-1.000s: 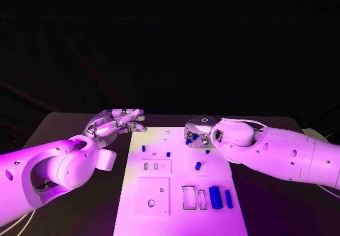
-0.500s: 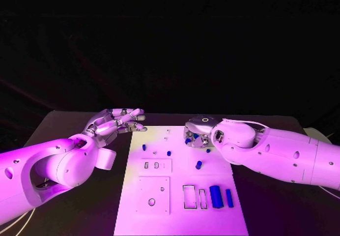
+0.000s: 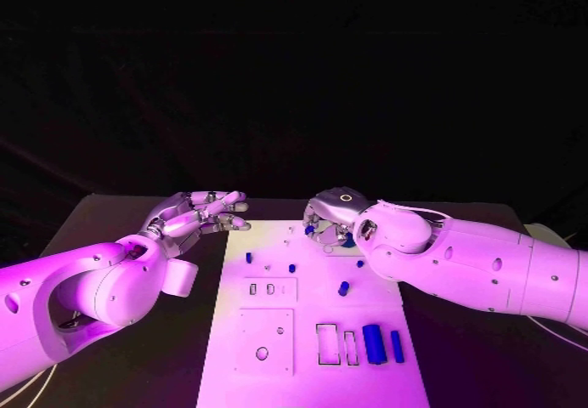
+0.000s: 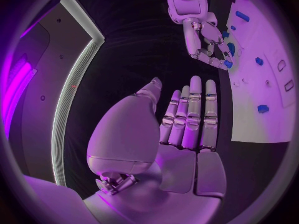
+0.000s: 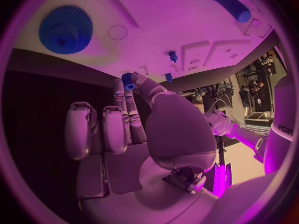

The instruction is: Assemble the parts on the task board

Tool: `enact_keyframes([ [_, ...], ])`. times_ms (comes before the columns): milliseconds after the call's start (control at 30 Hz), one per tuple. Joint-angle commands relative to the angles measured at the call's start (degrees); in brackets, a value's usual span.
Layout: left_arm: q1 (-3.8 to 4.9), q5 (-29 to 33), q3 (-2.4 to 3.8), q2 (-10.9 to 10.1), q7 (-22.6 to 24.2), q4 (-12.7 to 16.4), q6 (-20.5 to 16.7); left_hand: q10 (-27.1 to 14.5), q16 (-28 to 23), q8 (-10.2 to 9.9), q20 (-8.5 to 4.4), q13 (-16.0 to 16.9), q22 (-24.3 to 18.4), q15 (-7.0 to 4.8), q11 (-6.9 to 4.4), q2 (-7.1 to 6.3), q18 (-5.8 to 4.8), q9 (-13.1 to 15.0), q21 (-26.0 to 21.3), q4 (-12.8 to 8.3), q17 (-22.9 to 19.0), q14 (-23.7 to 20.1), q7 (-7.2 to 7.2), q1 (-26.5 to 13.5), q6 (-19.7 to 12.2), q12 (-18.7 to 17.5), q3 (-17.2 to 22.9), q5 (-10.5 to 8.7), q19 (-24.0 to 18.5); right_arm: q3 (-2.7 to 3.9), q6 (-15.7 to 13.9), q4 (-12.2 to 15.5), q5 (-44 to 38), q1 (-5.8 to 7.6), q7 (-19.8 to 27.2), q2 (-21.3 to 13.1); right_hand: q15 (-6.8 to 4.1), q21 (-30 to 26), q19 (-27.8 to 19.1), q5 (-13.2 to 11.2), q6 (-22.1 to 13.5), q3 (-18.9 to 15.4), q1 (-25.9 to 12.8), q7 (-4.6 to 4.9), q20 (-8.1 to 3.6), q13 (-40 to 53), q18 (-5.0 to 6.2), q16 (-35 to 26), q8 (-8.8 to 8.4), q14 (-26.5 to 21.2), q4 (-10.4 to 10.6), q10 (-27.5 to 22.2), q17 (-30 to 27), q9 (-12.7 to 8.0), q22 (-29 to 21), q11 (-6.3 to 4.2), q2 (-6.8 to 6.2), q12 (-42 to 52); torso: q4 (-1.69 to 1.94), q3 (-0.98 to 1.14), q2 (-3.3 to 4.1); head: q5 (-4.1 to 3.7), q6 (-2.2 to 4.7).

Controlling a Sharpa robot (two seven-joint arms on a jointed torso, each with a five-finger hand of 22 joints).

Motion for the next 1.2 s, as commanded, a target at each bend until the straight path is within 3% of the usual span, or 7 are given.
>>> enact_keyframes([
  [33,0.18,0.08,0.05,0.03,0.17,-0.04,1.22,-0.46,0.32,-0.22,0.11,-0.05,0.03,-0.03,0.04,0.49,0.11,-0.06,0.4,-0.24,0.05,-0.3,0.09,0.1,-0.11,-0.21,0.0,0.1,-0.32,0.05,-2.86,-1.24,0.29,0.09,-1.03,1.08,-0.33,0.37,0.52,-0.19,0.19,0.43,0.61,-0.01,-0.04,-0.06,-0.53,0.31,0.15,2.86,0.05,0.21,0.09,0.77,0.12,-0.1,0.2,-0.16,0.11,0.0,0.04,-0.16,0.19],
  [467,0.35,0.08,0.05,0.24,0.07,0.17,1.3,-0.47,0.33,-0.24,0.12,-0.05,0.03,-0.02,0.05,0.51,0.11,-0.05,0.4,-0.25,0.06,-0.34,0.1,0.1,-0.12,-0.22,-0.01,0.1,-0.34,0.03,-2.06,-6.82,1.13,-0.14,0.15,5.96,-0.2,0.54,0.56,-0.32,-0.18,0.75,0.45,0.16,0.02,-0.23,-0.57,0.43,-0.02,2.88,0.2,0.03,0.2,0.95,0.38,0.07,-0.1,-0.43,0.32,0.0,0.31,0.32,0.19],
  [733,0.43,0.08,0.05,0.08,0.04,0.48,1.25,-0.47,0.33,-0.24,0.12,-0.05,0.03,-0.02,0.05,0.51,0.11,-0.05,0.4,-0.25,0.06,-0.34,0.1,0.1,-0.12,-0.22,-0.01,0.1,-0.34,0.02,-1.64,-7.95,1.46,-0.26,0.55,7.0,-0.12,0.74,0.69,-0.12,-0.42,1.0,0.36,0.28,0.08,-0.32,-0.63,0.36,-0.15,2.82,0.33,-0.07,0.0,1.06,0.72,0.16,-0.23,-0.59,0.5,-0.08,0.46,0.42,0.15],
  [1033,0.64,0.08,0.05,0.05,0.02,0.57,1.08,-0.5,0.37,-0.29,0.14,-0.04,0.03,0.01,0.08,0.55,0.11,-0.04,0.41,-0.27,0.1,-0.41,0.13,0.09,-0.15,-0.26,-0.01,0.09,-0.39,0.0,-0.75,-8.84,1.83,-0.33,0.92,7.68,-0.08,0.75,0.66,-0.02,-0.5,1.06,0.27,0.31,0.1,-0.36,-0.62,0.34,-0.2,2.8,0.39,-0.09,-0.05,1.11,0.73,0.2,-0.36,-0.65,0.38,-0.03,0.47,0.61,-0.08],
  [1200,0.78,0.08,0.05,0.0,0.05,0.66,1.02,-0.52,0.38,-0.31,0.14,-0.04,0.03,0.02,0.09,0.55,0.11,-0.04,0.41,-0.27,0.11,-0.44,0.15,0.08,-0.17,-0.27,-0.02,0.09,-0.4,-0.01,-0.34,-8.95,2.21,-0.44,1.23,7.94,-0.03,0.68,0.53,0.01,-0.66,1.07,0.0,0.33,0.16,-0.42,-0.59,0.05,-0.28,2.67,0.57,-0.16,-0.64,1.2,0.61,0.26,-0.62,-0.75,0.52,-0.01,0.55,0.61,-0.13],
])
